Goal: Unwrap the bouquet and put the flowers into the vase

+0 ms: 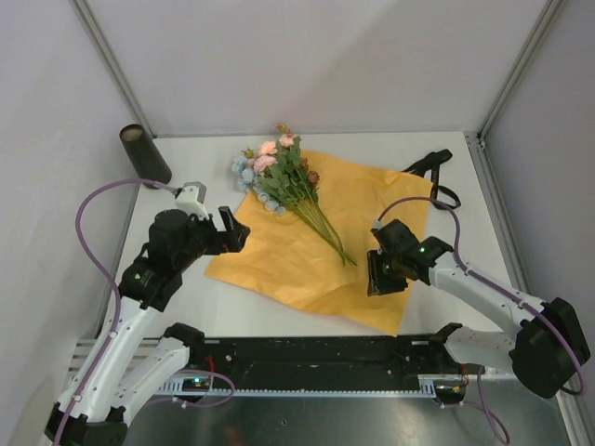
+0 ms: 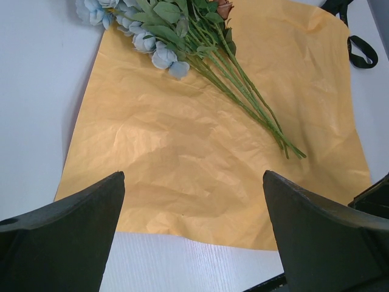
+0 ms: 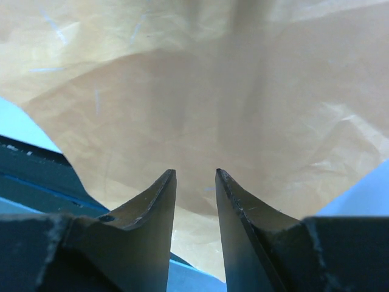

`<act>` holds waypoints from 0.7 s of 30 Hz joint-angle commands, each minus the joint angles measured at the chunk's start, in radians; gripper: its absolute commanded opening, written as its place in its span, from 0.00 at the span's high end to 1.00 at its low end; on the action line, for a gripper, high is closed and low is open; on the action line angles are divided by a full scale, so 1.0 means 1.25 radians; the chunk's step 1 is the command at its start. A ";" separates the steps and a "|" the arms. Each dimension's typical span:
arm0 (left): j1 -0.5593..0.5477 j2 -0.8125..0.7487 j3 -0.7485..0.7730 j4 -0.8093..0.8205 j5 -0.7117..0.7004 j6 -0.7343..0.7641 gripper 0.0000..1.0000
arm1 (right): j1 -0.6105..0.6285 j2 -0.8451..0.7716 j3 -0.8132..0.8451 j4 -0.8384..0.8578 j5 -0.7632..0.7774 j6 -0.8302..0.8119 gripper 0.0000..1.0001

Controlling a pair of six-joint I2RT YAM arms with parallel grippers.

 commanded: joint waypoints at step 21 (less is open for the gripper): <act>0.008 -0.002 0.003 0.011 0.008 0.009 0.00 | 0.031 -0.078 -0.192 0.172 0.181 0.209 0.62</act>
